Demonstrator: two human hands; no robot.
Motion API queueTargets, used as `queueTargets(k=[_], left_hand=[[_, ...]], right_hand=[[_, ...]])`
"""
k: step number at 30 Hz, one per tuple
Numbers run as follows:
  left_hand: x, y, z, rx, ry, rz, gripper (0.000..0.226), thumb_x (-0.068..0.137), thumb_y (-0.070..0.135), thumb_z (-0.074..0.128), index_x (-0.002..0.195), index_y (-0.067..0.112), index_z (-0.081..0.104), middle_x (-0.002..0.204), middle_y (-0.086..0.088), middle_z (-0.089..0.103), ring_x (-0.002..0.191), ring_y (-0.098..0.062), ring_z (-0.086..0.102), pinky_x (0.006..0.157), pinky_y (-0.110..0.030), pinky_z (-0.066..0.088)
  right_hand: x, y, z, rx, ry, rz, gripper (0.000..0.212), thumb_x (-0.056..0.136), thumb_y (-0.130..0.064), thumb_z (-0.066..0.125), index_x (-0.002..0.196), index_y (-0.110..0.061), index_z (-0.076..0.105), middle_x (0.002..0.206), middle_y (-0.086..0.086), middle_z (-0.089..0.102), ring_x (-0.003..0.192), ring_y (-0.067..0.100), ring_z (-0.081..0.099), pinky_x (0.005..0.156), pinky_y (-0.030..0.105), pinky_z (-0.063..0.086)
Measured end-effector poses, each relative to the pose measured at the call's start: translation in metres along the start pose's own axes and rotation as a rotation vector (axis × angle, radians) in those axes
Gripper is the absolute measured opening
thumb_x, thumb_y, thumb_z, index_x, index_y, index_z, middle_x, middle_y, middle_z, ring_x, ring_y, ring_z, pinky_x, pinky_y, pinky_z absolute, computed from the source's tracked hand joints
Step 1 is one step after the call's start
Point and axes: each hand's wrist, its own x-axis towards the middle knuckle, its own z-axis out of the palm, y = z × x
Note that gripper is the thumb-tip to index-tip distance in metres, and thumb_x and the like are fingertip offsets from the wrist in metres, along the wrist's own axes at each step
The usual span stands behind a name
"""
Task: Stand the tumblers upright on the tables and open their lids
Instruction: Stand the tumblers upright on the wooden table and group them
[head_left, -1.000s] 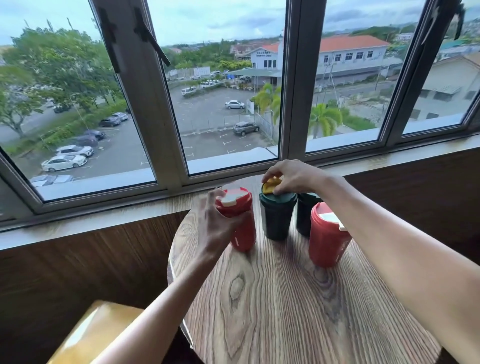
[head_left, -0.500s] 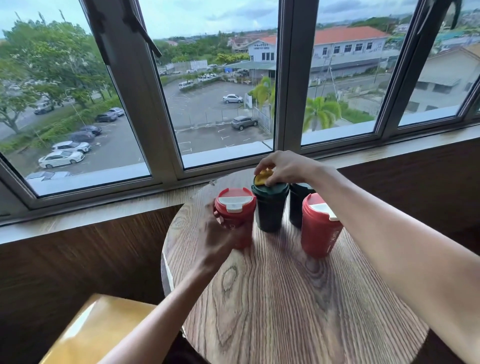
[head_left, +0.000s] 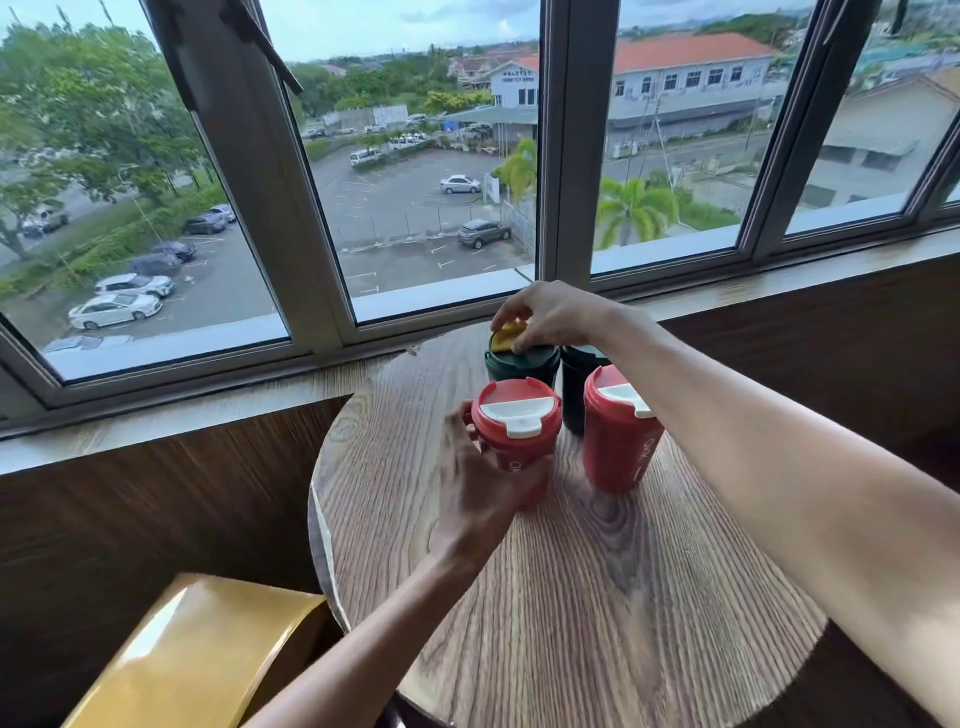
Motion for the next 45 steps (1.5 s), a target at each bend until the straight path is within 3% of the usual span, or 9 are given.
queueTargets(k=[2,4,7,13,24,33,37,42,45], left_hand=[[-0.002,0.003,0.008,0.003,0.018,0.008,0.094,0.056,0.037,0.09,0.13,0.027,0.033,0.115,0.009,0.049,0.103,-0.007,0.057,0.081,-0.014,0.049],[-0.004,0.005,0.015,0.009,0.032,0.021,0.094,0.054,0.043,0.088,0.129,0.03,0.033,0.118,0.007,0.048,0.108,-0.009,0.055,0.087,-0.026,0.052],[-0.005,0.007,0.023,0.008,0.043,0.036,0.092,0.056,0.043,0.088,0.13,0.029,0.034,0.12,0.007,0.042,0.106,-0.004,0.053,0.089,-0.023,0.051],[-0.002,0.008,0.032,0.06,0.073,0.034,0.094,0.056,0.048,0.085,0.132,0.027,0.034,0.118,0.008,0.04,0.111,-0.011,0.05,0.094,-0.04,0.051],[-0.001,0.006,0.036,0.036,0.085,0.029,0.093,0.054,0.053,0.084,0.129,0.034,0.032,0.116,0.013,0.037,0.112,-0.014,0.054,0.093,-0.042,0.052],[-0.003,0.008,0.033,0.069,0.077,0.04,0.095,0.056,0.047,0.085,0.132,0.028,0.032,0.119,0.009,0.039,0.112,-0.012,0.048,0.095,-0.043,0.05],[-0.005,0.01,0.031,0.064,0.049,0.046,0.099,0.055,0.054,0.084,0.134,0.027,0.03,0.121,0.009,0.037,0.117,-0.011,0.045,0.099,-0.041,0.048],[-0.011,0.009,0.014,0.019,0.021,0.075,0.089,0.072,0.08,0.049,0.144,0.035,0.024,0.133,0.011,0.039,0.124,-0.007,0.042,0.104,-0.038,0.041],[0.004,0.006,-0.004,0.096,0.097,0.071,0.077,0.08,0.076,0.04,0.142,0.031,0.029,0.13,0.009,0.041,0.119,-0.008,0.044,0.095,-0.031,0.039]], right_hand=[[-0.001,0.001,0.0,0.006,0.003,-0.006,0.04,0.079,-0.013,0.073,0.115,-0.029,0.07,0.118,0.0,0.061,0.105,0.019,0.056,0.082,0.025,0.04],[-0.002,0.001,0.0,0.007,0.008,-0.008,0.041,0.079,-0.012,0.072,0.116,-0.029,0.07,0.118,0.0,0.061,0.104,0.018,0.055,0.081,0.024,0.04],[-0.001,0.002,0.0,0.013,0.003,-0.003,0.042,0.078,-0.013,0.073,0.116,-0.03,0.07,0.118,0.0,0.061,0.104,0.019,0.055,0.081,0.025,0.04],[0.001,0.004,0.001,0.006,0.008,-0.01,0.041,0.077,-0.014,0.073,0.113,-0.032,0.071,0.11,-0.003,0.06,0.102,0.018,0.055,0.08,0.025,0.039],[0.001,0.005,0.0,0.017,0.005,-0.019,0.04,0.078,-0.014,0.073,0.114,-0.031,0.07,0.112,-0.002,0.06,0.101,0.017,0.055,0.08,0.025,0.04],[-0.001,0.004,0.001,0.023,0.011,-0.013,0.04,0.079,-0.013,0.072,0.116,-0.03,0.07,0.117,-0.001,0.06,0.102,0.018,0.054,0.08,0.025,0.04],[-0.004,0.003,0.001,0.025,0.02,-0.009,0.041,0.08,-0.013,0.071,0.117,-0.03,0.069,0.121,0.001,0.06,0.104,0.019,0.054,0.081,0.025,0.041],[-0.01,0.0,0.005,-0.002,0.051,-0.037,0.04,0.081,-0.013,0.068,0.119,-0.024,0.069,0.123,0.004,0.062,0.103,0.017,0.053,0.082,0.023,0.038],[-0.018,-0.001,0.008,0.053,0.157,-0.058,0.035,0.083,-0.013,0.066,0.119,-0.016,0.069,0.117,0.005,0.067,0.099,0.013,0.055,0.081,0.019,0.035]])
